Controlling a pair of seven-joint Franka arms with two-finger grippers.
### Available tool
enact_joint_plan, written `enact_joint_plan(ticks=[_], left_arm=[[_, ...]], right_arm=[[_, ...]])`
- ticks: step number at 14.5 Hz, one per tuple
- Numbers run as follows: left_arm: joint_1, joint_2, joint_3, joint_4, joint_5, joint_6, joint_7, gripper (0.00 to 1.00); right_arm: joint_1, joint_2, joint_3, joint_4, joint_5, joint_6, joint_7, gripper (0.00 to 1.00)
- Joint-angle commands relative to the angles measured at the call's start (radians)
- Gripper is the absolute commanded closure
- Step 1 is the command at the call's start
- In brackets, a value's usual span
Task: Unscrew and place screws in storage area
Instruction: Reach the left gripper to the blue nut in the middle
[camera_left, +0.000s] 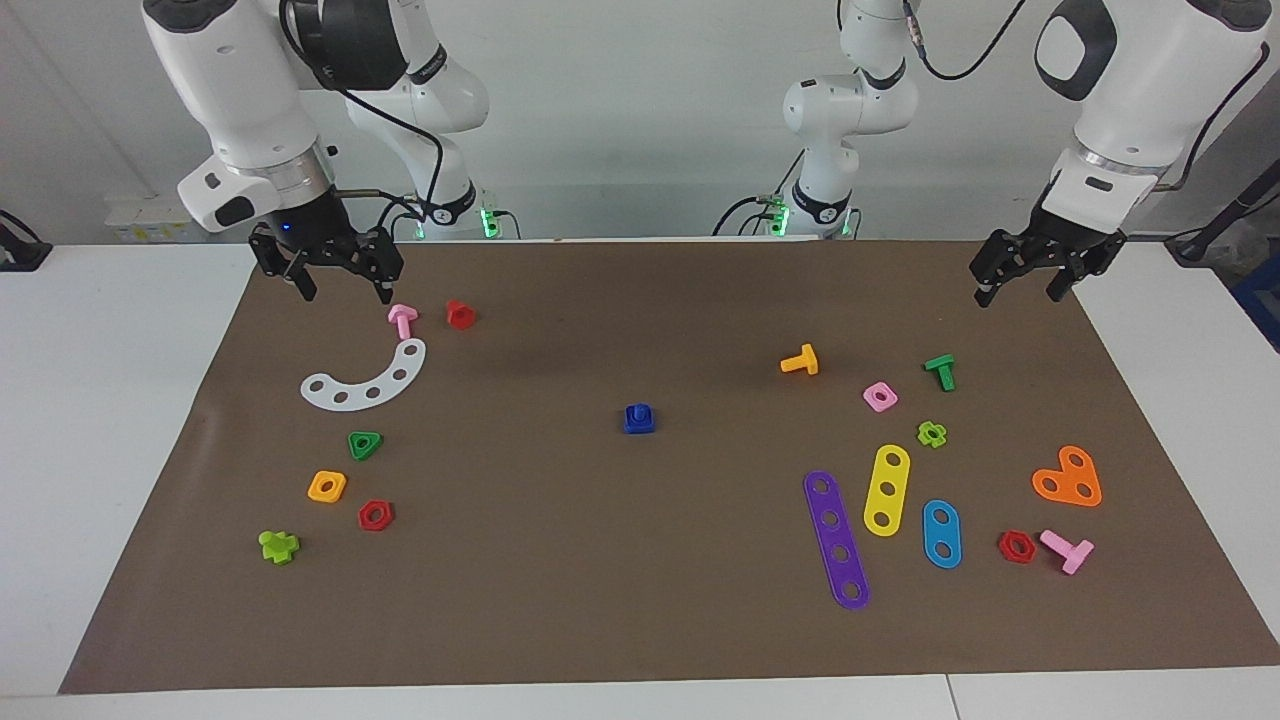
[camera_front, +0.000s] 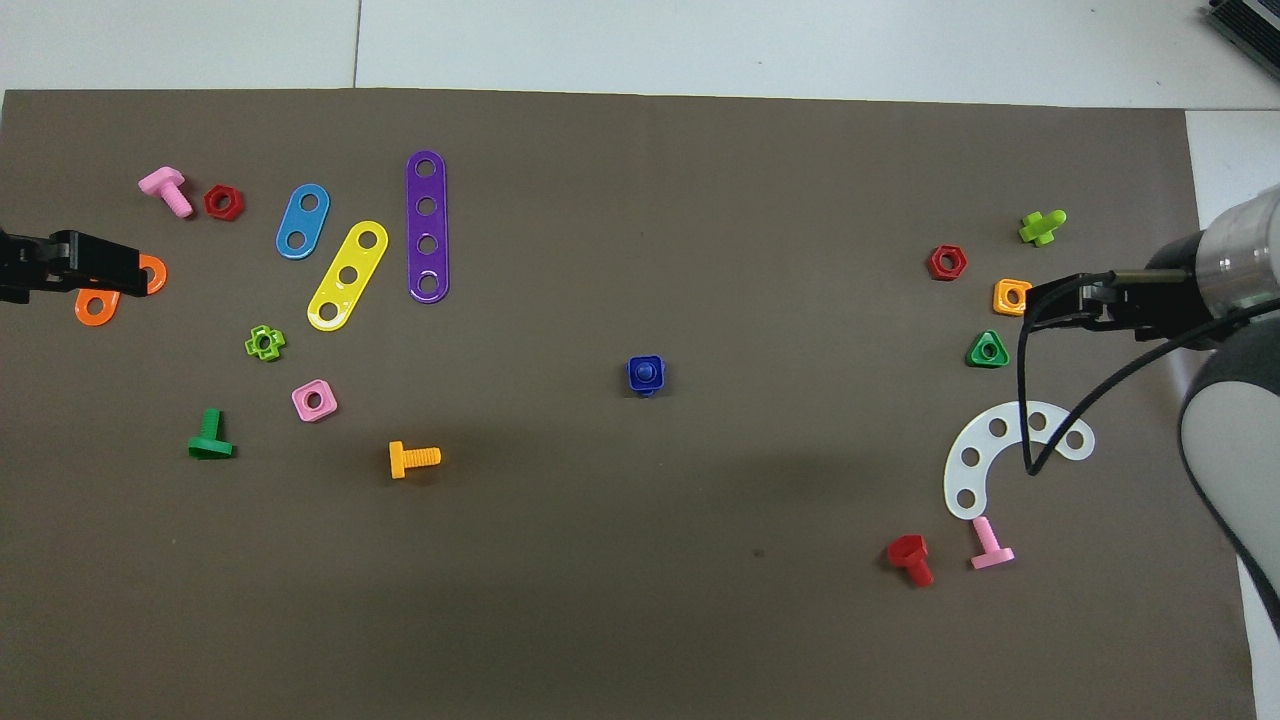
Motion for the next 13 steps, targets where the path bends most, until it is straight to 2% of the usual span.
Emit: enact_joint_plan(ticks=[1, 8, 10, 11, 13], left_arm=[[-0.002, -0.024, 0.004, -0.042, 0.018, 0.024, 0.033, 0.00], [-0.035, -0.031, -0.005, -0.083, 0.012, 0.052, 0.025, 0.00], [-0.106, 0.001, -0.005, -0.083, 0.001, 0.048, 0.010, 0.00], [-0.136, 0.043, -0.005, -0.082, -0.016, 0.056, -0.027, 0.00], [-0.208, 0.100, -0.005, -0.106, -0.030, 0.157, -0.119, 0.00]], right_arm=[[-0.008, -0.017, 0.003, -0.012, 0.021, -0.001, -0.027, 0.00], [0.003, -0.019, 0.010, -0.009, 0.002, -0.010, -0.044, 0.00], [0.003, -0.019, 0.010, -0.009, 0.002, -0.009, -0.044, 0.00], [0.003, -0.019, 0.010, -0.009, -0.004, -0.010, -0.044, 0.00], [0.007, -0.019, 0.014, -0.009, -0.031, -0.010, -0.044, 0.00]])
